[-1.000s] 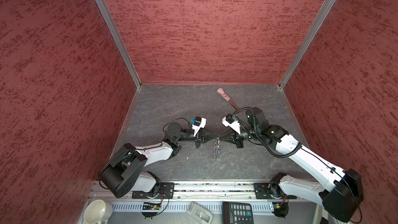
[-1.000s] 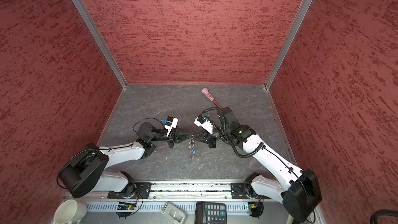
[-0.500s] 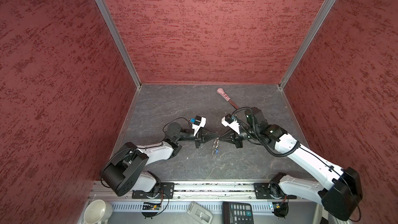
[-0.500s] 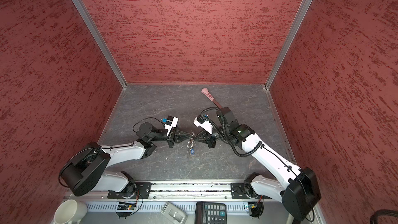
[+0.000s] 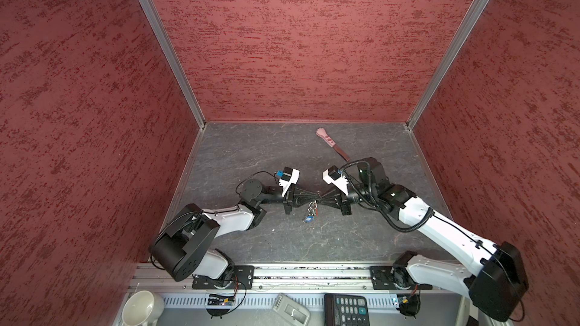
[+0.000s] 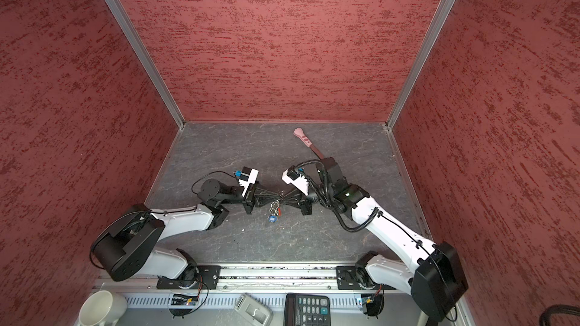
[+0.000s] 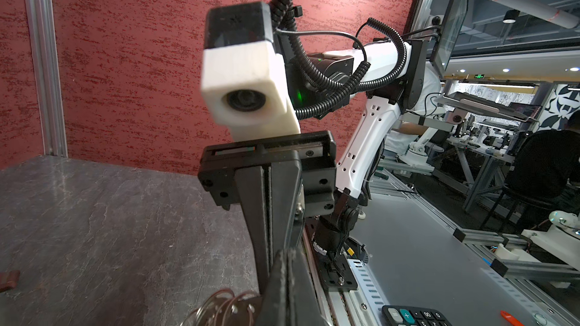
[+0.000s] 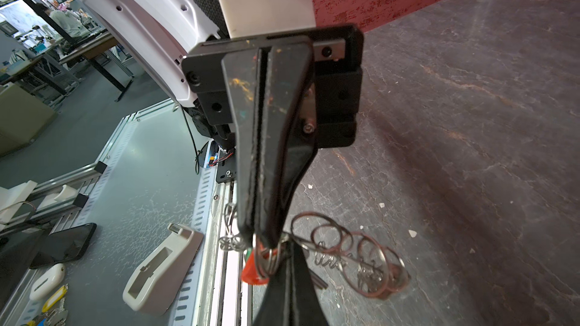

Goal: Put the keys on the keyring

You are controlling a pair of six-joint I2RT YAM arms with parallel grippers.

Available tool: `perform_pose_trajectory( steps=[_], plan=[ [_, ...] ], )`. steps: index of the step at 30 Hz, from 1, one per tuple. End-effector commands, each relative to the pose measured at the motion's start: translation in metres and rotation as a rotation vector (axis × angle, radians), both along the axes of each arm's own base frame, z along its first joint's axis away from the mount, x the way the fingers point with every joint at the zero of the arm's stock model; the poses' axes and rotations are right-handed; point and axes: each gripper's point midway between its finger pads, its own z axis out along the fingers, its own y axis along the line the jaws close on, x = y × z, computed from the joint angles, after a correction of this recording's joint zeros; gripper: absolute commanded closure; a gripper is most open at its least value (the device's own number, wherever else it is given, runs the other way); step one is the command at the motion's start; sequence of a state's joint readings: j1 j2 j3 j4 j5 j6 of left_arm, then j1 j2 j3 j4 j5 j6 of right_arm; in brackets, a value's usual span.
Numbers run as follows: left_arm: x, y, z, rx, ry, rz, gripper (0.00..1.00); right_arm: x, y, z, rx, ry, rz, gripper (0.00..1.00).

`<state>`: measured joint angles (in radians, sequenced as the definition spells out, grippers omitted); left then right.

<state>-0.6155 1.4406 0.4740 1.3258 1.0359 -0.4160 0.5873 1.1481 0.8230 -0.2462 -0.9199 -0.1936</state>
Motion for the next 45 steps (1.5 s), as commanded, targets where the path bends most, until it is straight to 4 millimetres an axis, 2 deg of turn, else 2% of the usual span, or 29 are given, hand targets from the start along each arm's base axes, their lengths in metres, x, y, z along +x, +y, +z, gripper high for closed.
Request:
perform_pose_trajectory(
  steps=[1,6,12,15,19,24,26,32,45],
  plan=[
    [-0.016,-0.003,0.015,-0.024,-0.068,-0.078,1.00,0.017,0.002,0.019,0.053,-0.116,-0.057,1.00],
    [-0.017,-0.004,0.006,0.011,-0.063,-0.069,1.00,0.020,-0.001,0.031,0.068,-0.154,-0.088,0.97],
    [-0.017,-0.004,0.003,0.029,-0.066,-0.066,1.00,0.017,-0.001,0.030,0.071,-0.142,-0.079,0.98],
    [-0.014,-0.004,0.003,0.025,-0.068,-0.051,1.00,0.017,-0.001,0.026,0.056,-0.128,-0.072,0.93],
    [-0.005,-0.003,0.002,0.029,-0.069,0.015,1.00,0.024,-0.013,0.023,-0.006,-0.173,-0.164,0.85],
    [-0.001,-0.001,0.001,0.034,-0.080,0.059,1.00,0.035,-0.028,0.023,-0.065,-0.222,-0.283,0.83],
    [0.000,-0.001,0.002,0.032,-0.083,0.063,1.00,0.030,-0.030,0.025,-0.050,-0.231,-0.274,0.82],
    [0.001,-0.001,0.003,0.027,-0.087,0.072,1.00,-0.004,-0.021,0.033,0.064,-0.224,-0.105,0.81],
    [0.001,-0.002,0.006,0.025,-0.090,0.058,1.00,-0.007,-0.015,0.027,0.072,-0.190,-0.055,0.81]
  ],
)
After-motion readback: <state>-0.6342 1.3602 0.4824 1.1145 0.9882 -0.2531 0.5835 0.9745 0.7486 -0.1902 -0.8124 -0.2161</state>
